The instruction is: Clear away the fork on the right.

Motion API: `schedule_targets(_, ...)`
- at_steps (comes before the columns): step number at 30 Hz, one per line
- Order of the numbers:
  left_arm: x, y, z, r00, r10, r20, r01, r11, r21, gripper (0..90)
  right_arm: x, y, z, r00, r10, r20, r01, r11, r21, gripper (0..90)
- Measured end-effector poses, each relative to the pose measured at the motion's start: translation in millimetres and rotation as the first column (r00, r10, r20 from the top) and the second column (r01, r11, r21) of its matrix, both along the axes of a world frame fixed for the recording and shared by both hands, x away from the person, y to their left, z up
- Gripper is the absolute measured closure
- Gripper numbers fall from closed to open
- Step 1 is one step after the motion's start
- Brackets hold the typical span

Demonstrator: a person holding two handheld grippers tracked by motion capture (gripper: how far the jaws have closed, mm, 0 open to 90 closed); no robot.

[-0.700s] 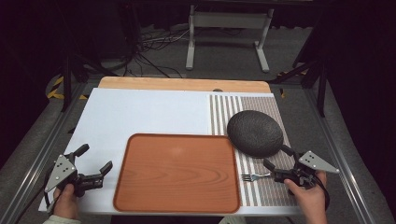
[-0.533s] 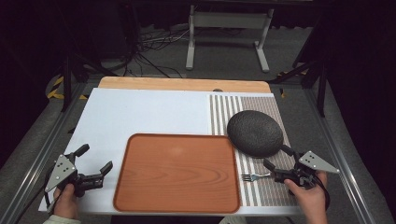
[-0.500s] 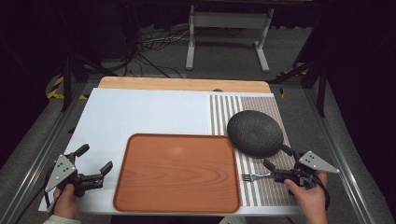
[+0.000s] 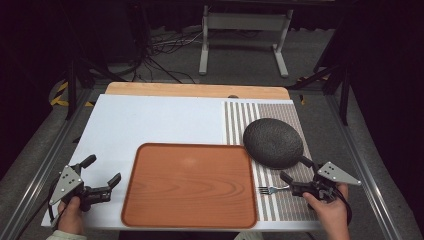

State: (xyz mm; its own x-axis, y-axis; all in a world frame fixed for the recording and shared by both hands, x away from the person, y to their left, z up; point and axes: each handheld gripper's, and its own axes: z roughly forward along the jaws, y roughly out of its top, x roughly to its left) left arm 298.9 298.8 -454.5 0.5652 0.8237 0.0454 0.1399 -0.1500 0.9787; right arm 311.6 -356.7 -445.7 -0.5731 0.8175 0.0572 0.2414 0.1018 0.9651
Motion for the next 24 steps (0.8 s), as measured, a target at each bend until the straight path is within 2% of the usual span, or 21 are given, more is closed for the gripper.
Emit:
schedule_targets(4, -0.2, -0.4, 0.3, 1.0000, -0.004, -0.005, 0.004, 1.0000, 0.006, 0.2, 2.7, 1.1, 0.7, 1.0000, 0.008, -0.006, -0.008, 1.000, -0.007, 5.1)
schedule_targets(15, -0.1, -0.3, -0.2, 1.0000, -0.003, -0.008, 0.003, 1.0000, 0.000, 0.2, 15.5, 10.4, 18.6, 0.9980, 0.053, -0.034, -0.054, 0.998, -0.032, 4.6)
schedule_targets(19, 0.0, -0.5, -0.3, 0.9999, -0.004, -0.009, 0.004, 1.0000, -0.001, 0.2, 18.1, 12.2, 23.4, 0.9954, 0.077, -0.058, -0.080, 0.996, -0.051, 4.0)
schedule_targets(24, 0.0, -0.8, -0.6, 0.9999, -0.001, -0.011, 0.001, 1.0000, -0.002, 0.2, 19.5, 12.2, 32.5, 0.9919, 0.104, -0.072, -0.112, 0.988, -0.106, 3.8)
